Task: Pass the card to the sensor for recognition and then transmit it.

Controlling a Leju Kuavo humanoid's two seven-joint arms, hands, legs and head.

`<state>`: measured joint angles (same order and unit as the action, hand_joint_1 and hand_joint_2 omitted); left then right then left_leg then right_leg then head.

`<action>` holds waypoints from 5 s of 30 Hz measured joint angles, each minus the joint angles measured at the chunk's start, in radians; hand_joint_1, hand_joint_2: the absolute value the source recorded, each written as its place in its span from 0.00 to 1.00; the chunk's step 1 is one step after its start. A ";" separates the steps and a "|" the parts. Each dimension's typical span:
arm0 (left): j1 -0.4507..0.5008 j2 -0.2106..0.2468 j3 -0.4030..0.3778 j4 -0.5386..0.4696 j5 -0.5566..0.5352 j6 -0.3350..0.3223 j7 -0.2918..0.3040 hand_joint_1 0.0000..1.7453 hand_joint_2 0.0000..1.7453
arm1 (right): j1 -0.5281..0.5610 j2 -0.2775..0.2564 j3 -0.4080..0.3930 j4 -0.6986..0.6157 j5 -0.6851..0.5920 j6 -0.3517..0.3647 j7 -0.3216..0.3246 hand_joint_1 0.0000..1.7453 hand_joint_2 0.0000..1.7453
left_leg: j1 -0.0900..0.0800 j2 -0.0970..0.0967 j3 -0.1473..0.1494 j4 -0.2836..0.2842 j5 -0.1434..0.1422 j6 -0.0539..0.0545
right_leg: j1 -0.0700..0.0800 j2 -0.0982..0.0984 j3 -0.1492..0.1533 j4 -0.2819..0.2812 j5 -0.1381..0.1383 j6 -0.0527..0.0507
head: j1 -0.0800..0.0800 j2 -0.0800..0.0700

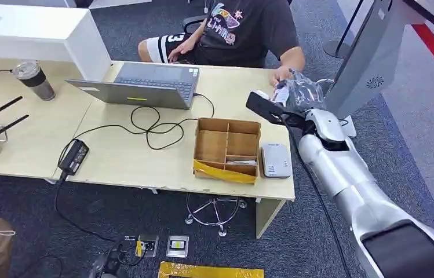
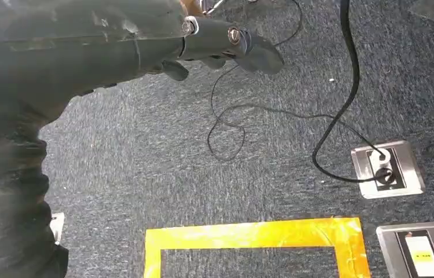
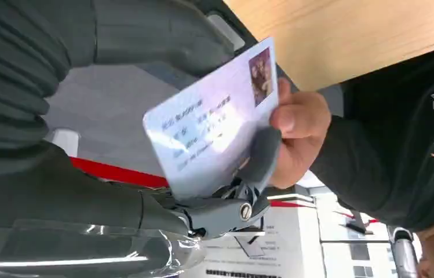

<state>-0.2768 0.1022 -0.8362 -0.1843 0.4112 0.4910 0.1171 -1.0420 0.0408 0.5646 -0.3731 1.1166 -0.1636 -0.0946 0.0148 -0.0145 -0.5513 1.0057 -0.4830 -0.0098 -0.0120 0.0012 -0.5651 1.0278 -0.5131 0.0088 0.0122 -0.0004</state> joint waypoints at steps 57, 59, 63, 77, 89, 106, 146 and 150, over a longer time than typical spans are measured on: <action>0.138 0.032 0.002 0.005 0.102 0.055 -0.035 0.00 1.00 | 0.616 -0.220 -0.446 -1.260 -0.656 -0.137 0.024 0.00 1.00 | 0.000 0.001 0.001 -0.001 -0.001 0.000 | 0.000 0.000 0.001 -0.001 0.000 0.000 | 0.000 0.000; 0.138 0.031 0.002 0.005 0.102 0.055 -0.035 0.00 1.00 | 0.641 -0.219 -0.444 -1.293 -0.630 -0.118 0.013 0.00 1.00 | 0.000 0.001 0.001 -0.001 -0.001 0.000 | 0.000 0.000 0.001 -0.001 0.000 0.000 | -0.001 0.000; 0.138 0.029 0.002 0.005 0.097 0.056 -0.042 0.00 1.00 | 0.669 -0.217 -0.426 -1.331 -0.564 -0.084 -0.010 0.00 1.00 | 0.000 0.001 0.001 -0.001 -0.001 0.000 | 0.000 -0.001 0.001 -0.001 0.000 0.000 | -0.001 0.000; 0.131 0.021 0.002 0.005 0.099 0.066 -0.047 0.00 1.00 | 0.729 -0.122 -0.179 -1.299 -0.289 -0.050 -0.101 0.00 1.00 | 0.000 0.001 0.000 -0.001 -0.001 0.000 | 0.000 -0.001 0.001 0.000 0.000 0.000 | 0.000 0.000; 0.119 0.019 0.002 0.005 0.101 0.069 -0.051 0.00 1.00 | 0.707 -0.084 -0.051 -1.171 -0.183 -0.057 -0.073 0.00 1.00 | 0.000 0.000 0.000 -0.001 0.000 0.000 | 0.000 -0.001 0.001 0.000 0.000 0.000 | 0.000 0.000; 0.080 0.015 0.001 0.005 0.066 0.054 -0.034 0.00 1.00 | 0.579 -0.032 0.005 -0.901 0.034 -0.111 0.014 0.00 1.00 | 0.000 0.000 0.000 -0.001 0.000 0.000 | 0.000 -0.001 0.001 0.000 0.000 0.000 | 0.000 0.000; 0.063 0.015 0.001 0.005 0.057 0.046 -0.023 0.00 1.00 | 0.544 -0.029 0.013 -0.637 0.084 -0.105 0.053 0.00 1.00 | 0.000 0.000 0.000 -0.001 0.000 0.000 | 0.000 0.000 0.001 0.000 0.000 0.000 | 0.000 0.000; 0.063 0.016 0.001 0.005 0.063 0.050 -0.023 0.00 1.00 | 0.550 -0.024 0.013 -0.625 0.092 -0.091 0.054 0.00 1.00 | 0.000 0.000 0.000 -0.001 0.000 0.000 | 0.000 0.000 0.001 0.000 0.000 0.000 | 0.000 0.000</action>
<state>-0.2136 0.1179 -0.8354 -0.1789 0.4746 0.5406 0.0942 -0.4925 0.0168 0.5779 -0.9983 1.2085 -0.2544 -0.0408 0.0151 -0.0141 -0.5510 1.0050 -0.4832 -0.0099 -0.0116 0.0012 -0.5645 1.0275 -0.5132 0.0087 0.0118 0.0000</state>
